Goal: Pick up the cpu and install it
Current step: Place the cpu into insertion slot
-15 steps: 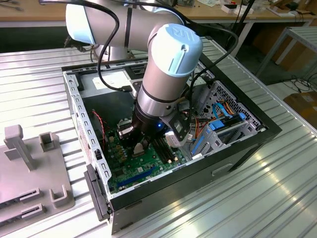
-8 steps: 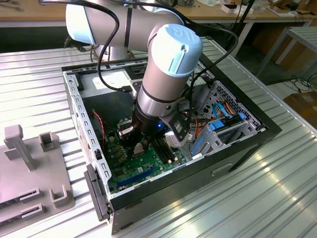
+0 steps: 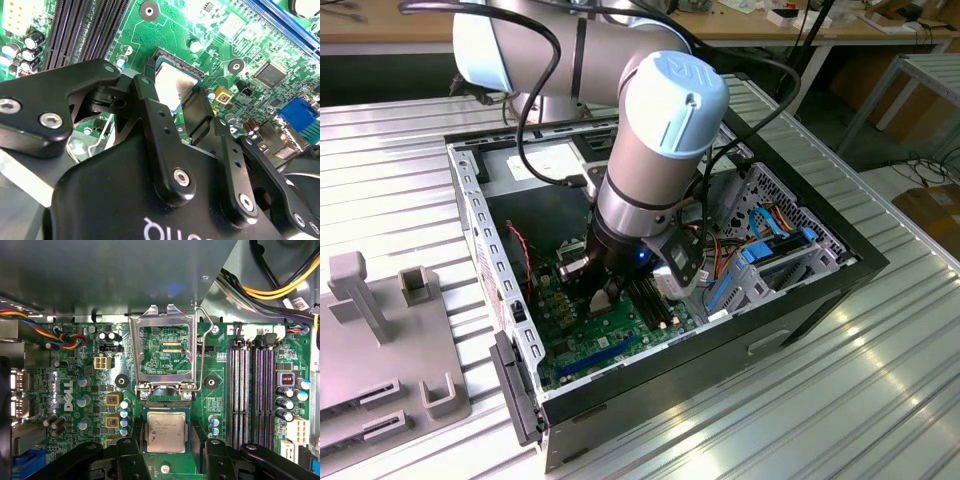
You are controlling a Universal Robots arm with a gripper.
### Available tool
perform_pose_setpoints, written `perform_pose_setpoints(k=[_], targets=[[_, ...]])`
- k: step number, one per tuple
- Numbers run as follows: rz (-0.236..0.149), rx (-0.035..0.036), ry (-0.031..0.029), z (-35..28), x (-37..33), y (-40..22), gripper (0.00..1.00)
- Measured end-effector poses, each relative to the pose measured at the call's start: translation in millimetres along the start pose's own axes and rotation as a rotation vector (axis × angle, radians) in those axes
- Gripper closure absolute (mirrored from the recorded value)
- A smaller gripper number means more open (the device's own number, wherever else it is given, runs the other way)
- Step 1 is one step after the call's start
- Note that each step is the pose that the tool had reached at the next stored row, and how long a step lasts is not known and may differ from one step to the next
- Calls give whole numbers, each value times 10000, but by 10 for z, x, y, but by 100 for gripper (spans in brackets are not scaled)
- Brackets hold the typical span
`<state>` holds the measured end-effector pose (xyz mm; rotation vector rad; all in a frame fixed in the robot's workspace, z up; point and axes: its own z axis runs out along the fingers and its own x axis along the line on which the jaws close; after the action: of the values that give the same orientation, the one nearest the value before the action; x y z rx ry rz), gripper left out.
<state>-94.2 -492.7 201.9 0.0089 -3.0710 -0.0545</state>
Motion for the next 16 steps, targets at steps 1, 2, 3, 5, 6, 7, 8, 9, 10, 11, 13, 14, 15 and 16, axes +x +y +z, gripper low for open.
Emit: perform_pose_setpoints(k=[1, 2, 3, 5, 6, 7, 8, 9, 10, 11, 13, 14, 15, 16], targets=[[0, -3, 1, 5, 0, 0, 53], [0, -4, 0, 7, 0, 0, 53], [0, -6, 1, 10, -1, 0, 53], [-1, -6, 0, 15, -1, 0, 53], [0, -6, 0, 16, -1, -1, 53], [0, -7, 0, 21, -2, -1, 53], [0, -7, 0, 25, -2, -1, 53], [0, -6, 0, 25, -2, -1, 53], [0, -6, 0, 25, -2, -1, 53], [0, -7, 0, 26, -2, 0, 53], [-2, -7, -1, 26, -3, 5, 53], [-4, -8, 0, 26, -3, 6, 53], [-4, -8, 0, 26, -2, 6, 53], [-4, -7, 0, 25, -2, 6, 53]])
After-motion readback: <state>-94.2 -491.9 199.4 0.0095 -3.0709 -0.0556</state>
